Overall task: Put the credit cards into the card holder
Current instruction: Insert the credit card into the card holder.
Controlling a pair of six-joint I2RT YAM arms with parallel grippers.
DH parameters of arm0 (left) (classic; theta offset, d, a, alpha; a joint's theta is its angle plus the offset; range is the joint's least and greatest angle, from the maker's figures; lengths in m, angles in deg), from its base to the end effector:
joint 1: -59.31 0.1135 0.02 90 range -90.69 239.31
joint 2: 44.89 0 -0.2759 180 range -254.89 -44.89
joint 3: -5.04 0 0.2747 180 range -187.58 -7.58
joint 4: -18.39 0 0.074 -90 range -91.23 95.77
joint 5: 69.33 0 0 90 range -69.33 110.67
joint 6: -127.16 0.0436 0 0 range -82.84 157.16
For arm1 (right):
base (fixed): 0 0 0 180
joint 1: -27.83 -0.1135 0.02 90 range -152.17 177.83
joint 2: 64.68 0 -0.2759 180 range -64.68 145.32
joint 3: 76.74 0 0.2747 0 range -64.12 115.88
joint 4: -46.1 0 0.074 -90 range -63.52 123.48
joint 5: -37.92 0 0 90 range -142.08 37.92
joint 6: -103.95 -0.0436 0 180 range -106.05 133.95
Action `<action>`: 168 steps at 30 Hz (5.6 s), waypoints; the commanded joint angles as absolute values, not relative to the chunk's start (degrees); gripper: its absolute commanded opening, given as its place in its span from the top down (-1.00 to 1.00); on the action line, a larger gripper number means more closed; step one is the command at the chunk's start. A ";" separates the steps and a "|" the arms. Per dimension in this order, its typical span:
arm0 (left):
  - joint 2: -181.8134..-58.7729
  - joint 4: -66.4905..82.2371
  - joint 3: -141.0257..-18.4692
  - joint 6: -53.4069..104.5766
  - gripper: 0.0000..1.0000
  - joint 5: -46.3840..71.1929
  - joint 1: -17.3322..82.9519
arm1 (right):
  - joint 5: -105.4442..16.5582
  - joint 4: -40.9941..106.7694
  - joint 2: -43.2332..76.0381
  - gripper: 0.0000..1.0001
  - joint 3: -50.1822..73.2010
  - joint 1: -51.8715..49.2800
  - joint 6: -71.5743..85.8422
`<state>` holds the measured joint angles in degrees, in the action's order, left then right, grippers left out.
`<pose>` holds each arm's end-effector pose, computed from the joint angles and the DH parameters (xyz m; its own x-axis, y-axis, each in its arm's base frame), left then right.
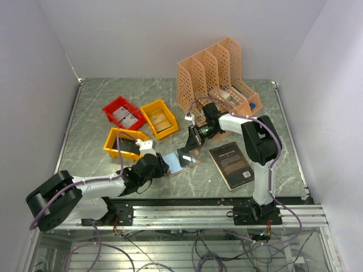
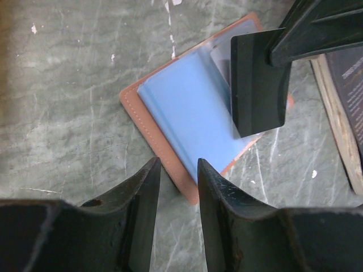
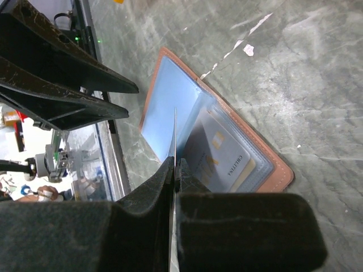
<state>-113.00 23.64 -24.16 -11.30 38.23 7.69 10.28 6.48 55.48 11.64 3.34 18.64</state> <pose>0.1513 -0.1698 0.1329 -0.6709 -0.3023 -0.6771 0.1346 0.8483 -0.5121 0.3682 0.2102 0.1181 -0.8229 -0.4165 -0.3865 -0.5185 0.2719 0.8107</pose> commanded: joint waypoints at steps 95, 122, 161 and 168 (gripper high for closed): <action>-125.61 20.52 -34.62 -4.59 0.17 40.97 7.45 | -4.54 3.10 59.74 1.00 14.26 -1.45 7.50; -120.75 17.51 -42.05 -13.46 0.27 41.16 2.52 | -1.36 7.61 59.95 0.89 12.23 -0.67 5.25; -153.30 -10.37 -71.03 -27.87 0.55 64.72 -4.28 | -1.63 6.84 60.82 0.78 12.60 -0.72 6.19; -153.54 -13.02 -71.27 -30.84 0.46 66.24 -4.24 | -1.54 6.59 60.85 0.65 12.86 -0.73 6.35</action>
